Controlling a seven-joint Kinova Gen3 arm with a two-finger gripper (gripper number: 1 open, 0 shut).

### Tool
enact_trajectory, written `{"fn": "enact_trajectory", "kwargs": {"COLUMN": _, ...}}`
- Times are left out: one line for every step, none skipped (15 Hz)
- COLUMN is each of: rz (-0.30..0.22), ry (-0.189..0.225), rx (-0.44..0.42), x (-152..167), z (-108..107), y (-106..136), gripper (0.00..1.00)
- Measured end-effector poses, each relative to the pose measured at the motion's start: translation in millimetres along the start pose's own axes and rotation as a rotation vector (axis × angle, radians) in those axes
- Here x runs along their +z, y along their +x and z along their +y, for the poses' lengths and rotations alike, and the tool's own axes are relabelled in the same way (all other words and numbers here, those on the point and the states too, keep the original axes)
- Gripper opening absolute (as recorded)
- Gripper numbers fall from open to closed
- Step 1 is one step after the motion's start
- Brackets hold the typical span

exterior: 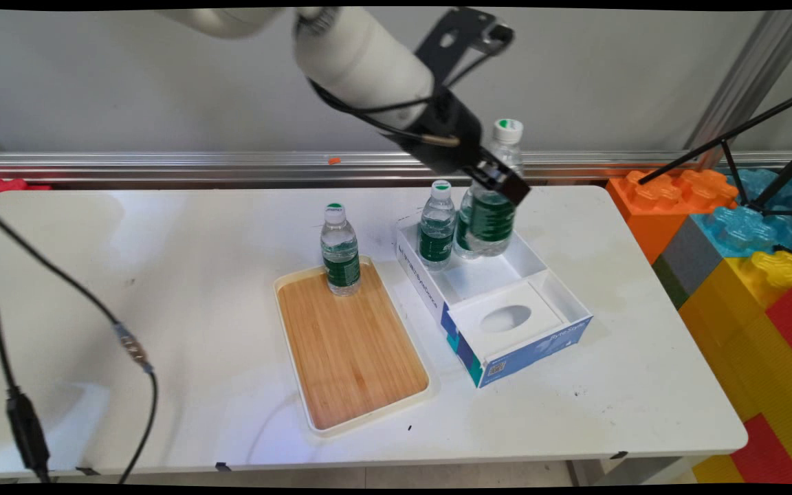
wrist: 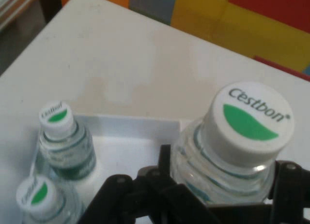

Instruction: Place the picked object on the tray

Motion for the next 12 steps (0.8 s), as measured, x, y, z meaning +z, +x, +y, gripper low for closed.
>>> {"fn": "enact_trajectory", "kwargs": {"rz": -0.010, "ry": -0.012, "rx": 0.012, "x": -12.7, "z": 0.2, "y": -6.3, "gripper": 0.00}}
{"fn": "enact_trajectory", "kwargs": {"rz": -0.018, "ry": -0.025, "rx": 0.027, "x": -24.7, "z": 0.6, "y": -13.9, "gripper": 0.00}}
{"fn": "enact_trajectory", "kwargs": {"rz": -0.022, "ry": -0.035, "rx": 0.039, "x": -32.7, "z": 0.7, "y": -20.2, "gripper": 0.00}}
{"fn": "enact_trajectory", "kwargs": {"rz": -0.028, "ry": -0.051, "rx": 0.060, "x": -45.7, "z": -0.1, "y": -31.6, "gripper": 0.00}}
{"fn": "enact_trajectory", "kwargs": {"rz": -0.031, "ry": -0.067, "rx": 0.077, "x": -57.0, "z": -1.7, "y": -43.6, "gripper": 0.00}}
{"fn": "enact_trajectory", "kwargs": {"rz": -0.034, "ry": -0.082, "rx": 0.091, "x": -66.1, "z": -3.0, "y": -55.4, "gripper": 0.00}}
{"fn": "enact_trajectory", "kwargs": {"rz": -0.038, "ry": -0.101, "rx": 0.109, "x": -74.5, "z": -4.3, "y": -70.4, "gripper": 0.00}}
{"fn": "enact_trajectory", "kwargs": {"rz": -0.044, "ry": -0.119, "rx": 0.128, "x": -80.9, "z": -5.2, "y": -86.0, "gripper": 0.00}}
{"fn": "enact_trajectory", "kwargs": {"rz": -0.048, "ry": -0.133, "rx": 0.146, "x": -84.4, "z": -5.8, "y": -99.3, "gripper": 0.00}}
{"fn": "enact_trajectory", "kwargs": {"rz": -0.052, "ry": -0.143, "rx": 0.166, "x": -86.3, "z": -6.9, "y": -114.3, "gripper": 0.00}}
{"fn": "enact_trajectory", "kwargs": {"rz": -0.054, "ry": -0.148, "rx": 0.180, "x": -86.2, "z": -7.8, "y": -124.1, "gripper": 0.00}}
{"fn": "enact_trajectory", "kwargs": {"rz": -0.055, "ry": -0.152, "rx": 0.192, "x": -85.1, "z": -8.4, "y": -131.3, "gripper": 0.00}}
